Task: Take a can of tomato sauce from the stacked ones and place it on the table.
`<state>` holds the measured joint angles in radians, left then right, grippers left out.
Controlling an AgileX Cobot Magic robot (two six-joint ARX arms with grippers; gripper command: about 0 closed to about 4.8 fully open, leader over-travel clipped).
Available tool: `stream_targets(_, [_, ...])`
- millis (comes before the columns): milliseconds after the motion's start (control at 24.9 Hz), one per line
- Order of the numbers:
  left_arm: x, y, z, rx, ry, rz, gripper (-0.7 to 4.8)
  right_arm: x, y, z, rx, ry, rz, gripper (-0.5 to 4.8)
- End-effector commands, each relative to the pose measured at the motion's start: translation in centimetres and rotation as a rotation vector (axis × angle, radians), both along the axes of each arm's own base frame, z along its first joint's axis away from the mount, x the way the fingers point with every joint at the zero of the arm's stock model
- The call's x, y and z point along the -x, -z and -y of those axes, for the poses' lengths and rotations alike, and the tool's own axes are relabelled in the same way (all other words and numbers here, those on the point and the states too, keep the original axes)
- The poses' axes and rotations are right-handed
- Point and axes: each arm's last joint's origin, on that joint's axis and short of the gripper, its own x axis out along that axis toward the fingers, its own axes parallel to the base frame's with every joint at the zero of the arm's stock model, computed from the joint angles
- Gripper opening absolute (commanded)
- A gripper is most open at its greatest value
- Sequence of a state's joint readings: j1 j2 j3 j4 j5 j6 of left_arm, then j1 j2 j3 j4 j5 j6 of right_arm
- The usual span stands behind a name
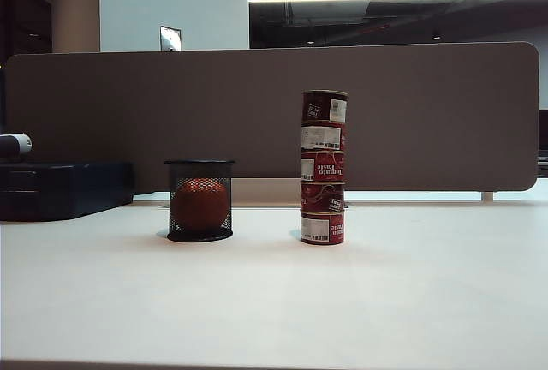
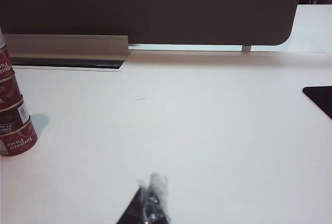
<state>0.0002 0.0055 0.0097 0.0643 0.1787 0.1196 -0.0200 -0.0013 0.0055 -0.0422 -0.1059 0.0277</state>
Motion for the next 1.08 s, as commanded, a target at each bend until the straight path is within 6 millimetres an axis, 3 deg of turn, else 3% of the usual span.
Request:
stream_targets(40, [0.01, -0.14, -0.01, -0.003, -0.002, 0.012, -0.05, 0.02, -0.25, 0.01, 0.003, 0.000, 0.020, -0.08])
stream_targets(842, [0.01, -0.15, -0.01, -0.003, -0.001, 0.013, -0.05, 0.02, -0.30, 0.00, 0.002, -0.001, 0.025, -0.09])
stream_targets(1083, [0.02, -0.19, 0.00, 0.000, 0.004, 0.014, -0.05, 0.08, -1.22, -0.06, -0.090, -0.022, 0.101, -0.09])
